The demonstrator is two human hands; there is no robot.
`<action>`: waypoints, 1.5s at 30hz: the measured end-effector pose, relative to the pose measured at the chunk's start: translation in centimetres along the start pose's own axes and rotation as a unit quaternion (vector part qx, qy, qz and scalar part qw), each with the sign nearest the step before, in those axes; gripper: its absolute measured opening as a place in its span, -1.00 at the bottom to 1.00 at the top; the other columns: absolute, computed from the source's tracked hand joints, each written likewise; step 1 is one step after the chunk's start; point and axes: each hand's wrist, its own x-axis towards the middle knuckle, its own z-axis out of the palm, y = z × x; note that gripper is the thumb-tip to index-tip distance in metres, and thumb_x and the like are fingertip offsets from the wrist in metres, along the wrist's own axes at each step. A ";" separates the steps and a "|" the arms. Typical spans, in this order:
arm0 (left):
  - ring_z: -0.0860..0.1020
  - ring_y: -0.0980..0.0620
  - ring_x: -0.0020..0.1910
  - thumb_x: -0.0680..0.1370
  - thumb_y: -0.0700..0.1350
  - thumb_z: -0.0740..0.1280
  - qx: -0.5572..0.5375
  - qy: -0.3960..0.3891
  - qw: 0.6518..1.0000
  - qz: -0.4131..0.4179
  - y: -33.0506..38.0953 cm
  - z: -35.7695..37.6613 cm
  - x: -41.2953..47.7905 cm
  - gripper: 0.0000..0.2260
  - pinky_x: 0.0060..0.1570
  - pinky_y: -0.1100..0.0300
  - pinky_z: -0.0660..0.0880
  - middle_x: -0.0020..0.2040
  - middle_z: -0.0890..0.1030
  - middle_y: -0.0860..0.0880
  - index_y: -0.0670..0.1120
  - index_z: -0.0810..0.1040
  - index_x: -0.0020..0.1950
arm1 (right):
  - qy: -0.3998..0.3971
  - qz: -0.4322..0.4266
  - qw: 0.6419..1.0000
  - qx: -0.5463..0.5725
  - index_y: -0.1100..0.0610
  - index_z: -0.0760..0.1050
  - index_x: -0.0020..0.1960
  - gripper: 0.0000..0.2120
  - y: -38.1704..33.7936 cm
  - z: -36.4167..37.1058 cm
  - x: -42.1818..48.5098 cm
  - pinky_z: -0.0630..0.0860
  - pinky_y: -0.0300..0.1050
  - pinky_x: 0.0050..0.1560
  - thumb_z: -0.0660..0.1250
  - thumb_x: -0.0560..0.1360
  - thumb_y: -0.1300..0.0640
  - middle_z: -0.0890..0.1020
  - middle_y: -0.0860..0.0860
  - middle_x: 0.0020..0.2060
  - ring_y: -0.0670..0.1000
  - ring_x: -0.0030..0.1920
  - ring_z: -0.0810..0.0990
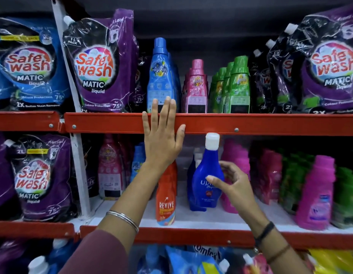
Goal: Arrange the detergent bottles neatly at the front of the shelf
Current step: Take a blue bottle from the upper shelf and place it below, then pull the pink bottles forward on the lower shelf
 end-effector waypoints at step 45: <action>0.05 -0.08 0.56 0.63 0.10 0.05 -0.039 -0.020 0.999 0.014 6.5 0.5 2.7 -0.48 0.43 -0.24 -0.27 0.57 0.16 -0.05 -0.06 0.11 0.56 | 0.361 -0.126 0.880 -0.281 0.26 0.44 0.19 -0.58 6.6 -13.0 -1.2 0.29 -0.22 0.23 0.48 0.40 0.21 0.48 0.29 0.09 0.09 0.13 0.40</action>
